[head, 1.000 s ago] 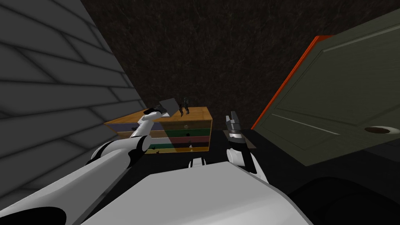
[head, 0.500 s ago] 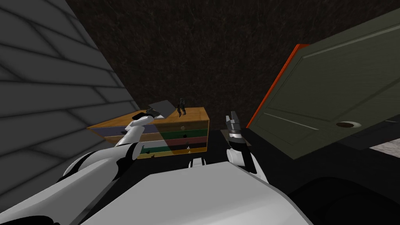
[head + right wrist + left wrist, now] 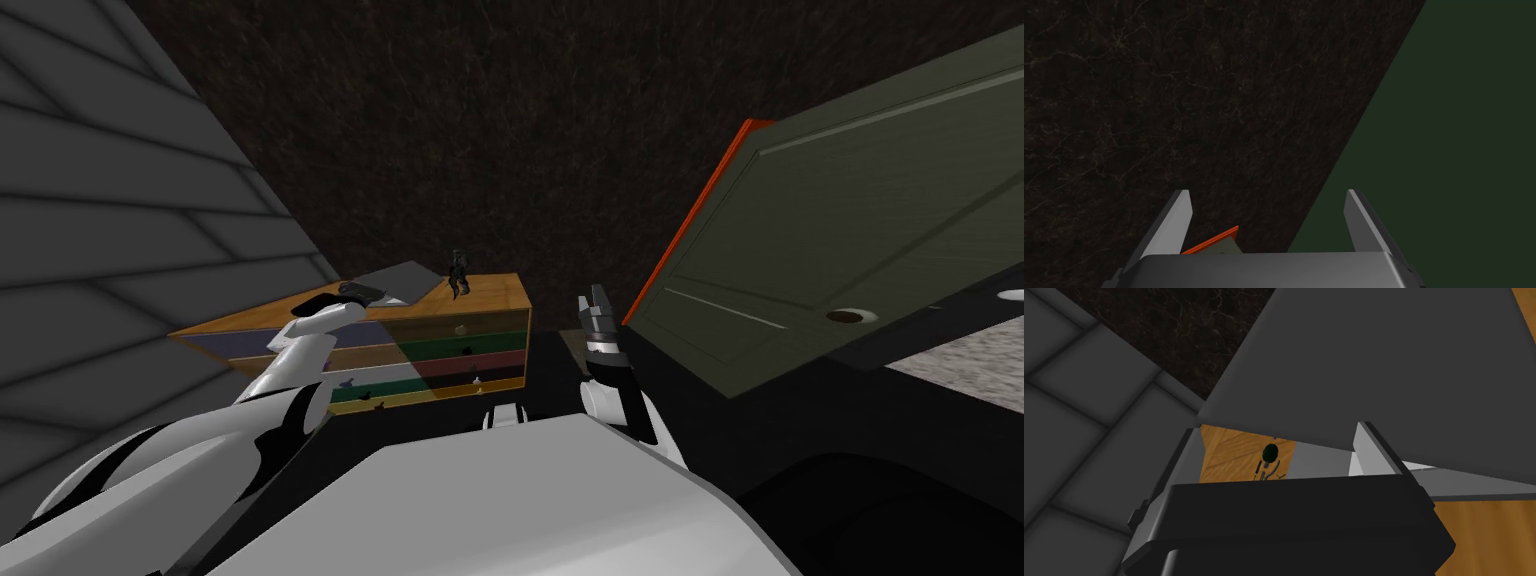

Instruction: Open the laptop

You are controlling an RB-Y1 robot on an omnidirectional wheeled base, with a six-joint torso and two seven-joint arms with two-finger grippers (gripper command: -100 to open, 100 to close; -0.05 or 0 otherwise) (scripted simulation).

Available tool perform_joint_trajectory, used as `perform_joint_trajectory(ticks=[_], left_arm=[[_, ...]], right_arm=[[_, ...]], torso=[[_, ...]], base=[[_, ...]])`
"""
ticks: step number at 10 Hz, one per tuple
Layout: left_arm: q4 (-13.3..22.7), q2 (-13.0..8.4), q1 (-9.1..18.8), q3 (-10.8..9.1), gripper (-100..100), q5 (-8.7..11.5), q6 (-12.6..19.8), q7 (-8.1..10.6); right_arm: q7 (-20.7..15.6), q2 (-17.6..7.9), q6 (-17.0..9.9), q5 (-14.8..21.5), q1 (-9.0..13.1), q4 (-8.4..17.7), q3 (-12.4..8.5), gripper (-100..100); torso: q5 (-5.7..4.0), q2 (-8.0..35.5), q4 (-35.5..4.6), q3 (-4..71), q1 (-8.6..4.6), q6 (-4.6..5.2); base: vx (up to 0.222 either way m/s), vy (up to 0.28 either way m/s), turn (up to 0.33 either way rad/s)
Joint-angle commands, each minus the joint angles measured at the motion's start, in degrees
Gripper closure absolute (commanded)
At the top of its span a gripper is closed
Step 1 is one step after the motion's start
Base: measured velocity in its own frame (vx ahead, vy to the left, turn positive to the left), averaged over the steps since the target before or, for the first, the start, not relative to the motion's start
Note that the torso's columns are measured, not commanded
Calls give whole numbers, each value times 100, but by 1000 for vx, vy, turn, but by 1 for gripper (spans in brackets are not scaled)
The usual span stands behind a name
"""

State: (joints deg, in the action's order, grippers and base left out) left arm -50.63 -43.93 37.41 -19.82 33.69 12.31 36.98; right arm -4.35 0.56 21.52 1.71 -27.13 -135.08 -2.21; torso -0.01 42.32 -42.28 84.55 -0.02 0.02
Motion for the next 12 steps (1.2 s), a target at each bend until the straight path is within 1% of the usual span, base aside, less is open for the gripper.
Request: perform_joint_trajectory(ticks=[1, 2, 3, 4, 5, 8, 9, 10, 11, 12], left_arm=[[-136, -49, -481, -40, -100, 15, 22, 25], [-136, -49, -641, -40, -100, 15, 22, 25], [-420, -327, -812, -321, -100, 280, -61, 318], [-521, -521, -968, -321, -100, 369, -61, 356], [-606, -622, -1203, -321, -100, 369, -61, 356], [-606, -622, -1702, -321, -100, 369, -61, 356], [-896, -887, -1885, -601, -100, 646, -145, 643], [-1031, -1061, -2025, -601, -100, 724, -145, 687], [-1076, -1196, -2262, -601, -100, 724, -145, 687], [-1076, -1196, -2459, -601, -100, 724, -145, 687]], right_arm=[[0, 0, 0, 0, 0, 0, 0, 0], [0, 0, 0, 0, 1, 0, 0, 0], [0, 0, 0, 0, 1, 0, 0, 0], [0, 0, 0, 0, 2, 1, 1, 0], [0, 1, 0, 0, 0, 0, 1, 0], [0, 0, 0, 0, 0, 0, 0, 0], [0, 0, 0, 0, 0, 0, 0, 0], [0, 0, 0, 0, 1, 1, 1, 0], [0, 0, 0, 0, 0, 0, 1, 0], [0, 0, 0, 0, -1, 0, 0, 0]], torso=[[0, 5, -2, -4, 1, 0], [2, 5, -2, -3, 3, 0], [1, 2, -2, -1, 4, -3], [-7, -7, -1, 5, -16, 10], [-7, -16, 2, 10, -19, -5], [8, 6, -3, -4, 20, -2], [6, 5, -2, -3, 15, -1], [-9, -10, -1, 7, -21, 10], [-8, -16, 3, 10, -20, -3], [1, -5, 0, 3, 5, -10]], base=[[0, 0, 0], [0, 0, 0], [17, -41, -356], [54, -67, -214], [42, -54, 19], [7, -7, 6], [35, -60, -339], [58, -63, -260], [38, -29, 20], [14, -11, 58]])
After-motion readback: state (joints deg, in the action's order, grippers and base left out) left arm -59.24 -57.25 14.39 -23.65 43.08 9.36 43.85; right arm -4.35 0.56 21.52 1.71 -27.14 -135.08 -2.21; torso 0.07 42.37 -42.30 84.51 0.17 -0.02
